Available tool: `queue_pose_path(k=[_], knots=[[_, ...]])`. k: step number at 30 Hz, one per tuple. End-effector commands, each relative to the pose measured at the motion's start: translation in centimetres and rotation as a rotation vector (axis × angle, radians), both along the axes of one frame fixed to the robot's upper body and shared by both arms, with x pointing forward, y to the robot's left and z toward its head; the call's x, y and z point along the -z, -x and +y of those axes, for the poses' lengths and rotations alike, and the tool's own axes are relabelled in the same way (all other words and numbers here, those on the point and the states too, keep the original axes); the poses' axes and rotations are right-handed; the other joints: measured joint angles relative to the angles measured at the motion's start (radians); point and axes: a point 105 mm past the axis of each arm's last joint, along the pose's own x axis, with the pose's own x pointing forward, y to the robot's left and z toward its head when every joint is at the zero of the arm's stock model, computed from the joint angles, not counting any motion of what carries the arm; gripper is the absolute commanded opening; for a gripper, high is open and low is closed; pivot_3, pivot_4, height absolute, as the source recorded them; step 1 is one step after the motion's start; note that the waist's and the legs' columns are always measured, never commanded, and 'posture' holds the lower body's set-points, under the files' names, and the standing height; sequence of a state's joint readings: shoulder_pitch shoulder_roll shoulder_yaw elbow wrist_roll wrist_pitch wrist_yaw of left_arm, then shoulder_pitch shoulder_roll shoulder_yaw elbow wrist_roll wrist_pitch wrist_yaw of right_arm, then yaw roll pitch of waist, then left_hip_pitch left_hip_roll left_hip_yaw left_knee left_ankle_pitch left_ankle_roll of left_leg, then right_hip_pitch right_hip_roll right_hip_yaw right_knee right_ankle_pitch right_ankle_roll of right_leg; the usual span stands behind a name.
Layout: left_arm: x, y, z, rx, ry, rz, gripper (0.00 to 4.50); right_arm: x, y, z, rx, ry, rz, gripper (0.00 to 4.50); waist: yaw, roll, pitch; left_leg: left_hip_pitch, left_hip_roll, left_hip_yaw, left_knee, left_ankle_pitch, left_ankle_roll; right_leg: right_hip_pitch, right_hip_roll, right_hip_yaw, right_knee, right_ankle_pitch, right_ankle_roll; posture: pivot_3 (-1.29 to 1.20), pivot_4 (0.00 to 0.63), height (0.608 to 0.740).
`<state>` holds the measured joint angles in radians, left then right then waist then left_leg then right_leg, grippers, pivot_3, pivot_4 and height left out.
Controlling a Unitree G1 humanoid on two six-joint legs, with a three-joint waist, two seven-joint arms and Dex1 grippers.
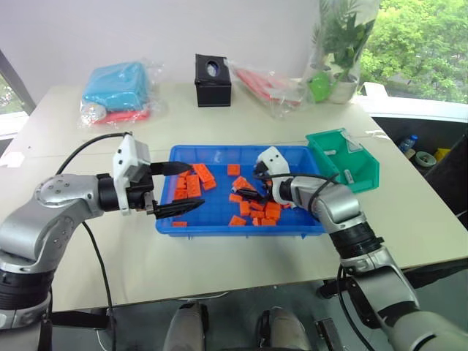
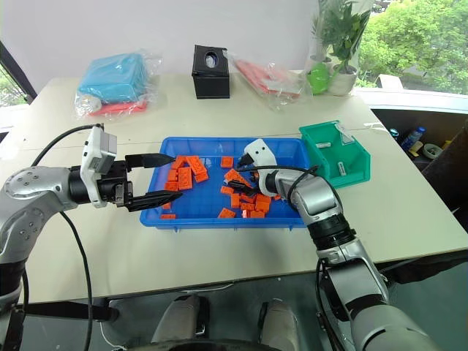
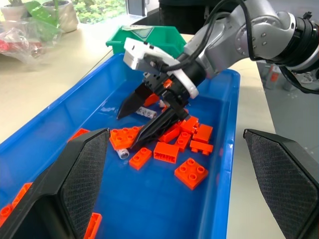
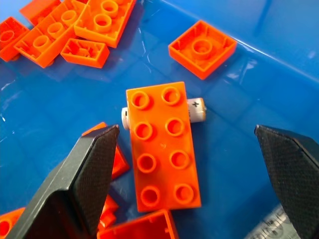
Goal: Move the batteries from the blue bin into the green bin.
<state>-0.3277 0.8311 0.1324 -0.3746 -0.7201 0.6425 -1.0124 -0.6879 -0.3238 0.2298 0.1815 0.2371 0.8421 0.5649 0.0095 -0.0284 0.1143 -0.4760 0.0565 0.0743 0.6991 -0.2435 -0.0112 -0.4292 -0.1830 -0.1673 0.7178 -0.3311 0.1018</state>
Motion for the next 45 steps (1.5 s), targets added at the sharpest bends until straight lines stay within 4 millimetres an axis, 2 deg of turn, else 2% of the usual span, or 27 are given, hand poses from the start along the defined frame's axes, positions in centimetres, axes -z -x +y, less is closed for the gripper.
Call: queue_pose_path(k=[1,3,6,7,11,14,18,22,24,25,26,31,33,39,45], knots=[[-1.1,0.3,-0.1,0.005,0.006,-0.059,4.5,-0.7,-0.8,0.3,-0.004,0.005,-0.04,3.93,0.0,0.0,0.0,0.0,0.0,0.0,0.0,0.0,0.0,0.0,0.0,0.0,0.0,0.0,0.0,0.0,0.15,0.63],[-1.2,0.4,-0.1,0.003,0.007,-0.061,4.5,-0.7,-0.9,0.3,-0.003,0.006,-0.042,3.15,0.0,0.0,0.0,0.0,0.0,0.0,0.0,0.0,0.0,0.0,0.0,0.0,0.0,0.0,0.0,0.0,0.15,0.63],[-1.2,0.3,-0.1,-0.001,0.008,-0.065,4.5,-1.3,-0.9,0.7,-0.021,-0.007,-0.056,1.54,0.0,0.0,0.0,0.0,0.0,0.0,0.0,0.0,0.0,0.0,0.0,0.0,0.0,0.0,0.0,0.0,0.15,0.63],[-1.2,0.3,0.0,-0.002,0.007,-0.066,4.5,-1.8,-0.9,0.8,-0.025,-0.015,-0.066,1.17,0.0,0.0,0.0,0.0,0.0,0.0,0.0,0.0,0.0,0.0,0.0,0.0,0.0,0.0,0.0,0.0,0.15,0.63],[-1.2,0.2,0.1,-0.008,0.006,-0.07,4.5,-3.7,-1.4,1.2,-0.027,-0.032,-0.121,1.17,-0.001,0.0,0.0,0.0,0.0,0.0,0.0,0.0,0.0,0.0,0.0,0.0,0.0,0.0,0.0,0.0,0.15,0.63],[-1.2,0.1,0.2,-0.011,0.006,-0.074,4.5,-5.7,-1.8,2.6,-0.04,-0.067,-0.181,1.17,-0.005,0.0,0.0,0.0,0.0,0.0,0.0,0.0,0.0,-0.001,0.0,0.0,0.0,0.0,0.0,0.0,0.15,0.63],[-1.2,-0.1,0.1,-0.011,0.008,-0.081,4.5,-7.1,-1.2,6.7,-0.122,-0.128,-0.204,1.17,-0.009,0.0,0.0,0.0,0.001,0.0,0.0,0.0,0.0,-0.001,0.001,0.0,0.001,0.0,0.0,0.0,0.15,0.63],[-1.3,-0.2,0.0,-0.011,0.009,-0.088,4.5,-6.5,0.1,10.4,-0.207,-0.16,-0.167,1.17,-0.016,0.0,0.0,0.0,0.001,0.0,0.0,0.0,0.0,-0.001,0.002,0.0,0.003,0.0,0.0,0.0,0.15,0.63],[-1.4,-0.1,-0.1,-0.009,0.008,-0.091,4.5,-5.6,0.6,11.8,-0.251,-0.128,-0.164,2.15,-0.017,0.0,0.0,-0.001,0.001,0.0,0.0,0.0,0.0,-0.001,0.002,0.0,0.003,0.0,0.0,0.0,0.15,0.63],[-1.4,-0.1,-0.1,-0.009,0.008,-0.092,4.5,-5.4,0.7,12.1,-0.264,-0.114,-0.167,2.47,-0.017,0.0,0.0,-0.001,0.001,0.0,0.0,0.0,0.0,-0.001,0.002,0.0,0.003,0.0,0.0,0.0,0.15,0.63],[-1.4,-0.1,-0.1,-0.009,0.007,-0.092,4.5,-5.6,0.7,11.8,-0.281,-0.104,-0.184,2.96,-0.017,0.0,0.0,-0.001,0.001,0.0,0.0,0.0,0.0,-0.001,0.002,0.0,0.003,0.0,0.0,0.0,0.15,0.63],[-1.4,0.1,0.0,0.002,-0.001,-0.087,4.5,-7.1,0.2,8.2,-0.435,-0.025,-0.253,2.96,-0.005,0.0,0.0,-0.002,0.0,0.0,0.001,0.0,0.0,-0.002,0.002,0.0,0.002,0.0,0.0,0.0,0.15,0.63],[-1.4,0.0,0.0,0.003,-0.002,-0.087,4.5,-6.9,0.0,6.3,-0.521,0.059,-0.266,2.96,-0.004,0.0,0.0,-0.001,0.0,0.001,0.001,0.0,0.0,-0.002,0.002,0.0,0.001,0.0,0.0,0.0,0.15,0.63],[-1.6,-0.2,-0.3,0.007,0.006,-0.098,4.5,-6.0,-0.7,3.2,-0.678,0.176,-0.258,2.96,-0.023,0.0,0.0,0.0,0.001,0.002,0.0,0.0,0.0,-0.002,0.003,0.0,0.002,0.0,0.0,0.0,0.15,0.63],[-1.7,0.0,-0.3,0.008,0.003,-0.107,4.5,-4.0,-2.2,2.1,-0.719,0.292,-0.305,2.96,-0.026,0.0,0.0,0.0,0.001,0.003,0.0,0.0,0.0,-0.003,0.003,0.0,0.003,0.0,0.0,0.0,0.15,0.63]])
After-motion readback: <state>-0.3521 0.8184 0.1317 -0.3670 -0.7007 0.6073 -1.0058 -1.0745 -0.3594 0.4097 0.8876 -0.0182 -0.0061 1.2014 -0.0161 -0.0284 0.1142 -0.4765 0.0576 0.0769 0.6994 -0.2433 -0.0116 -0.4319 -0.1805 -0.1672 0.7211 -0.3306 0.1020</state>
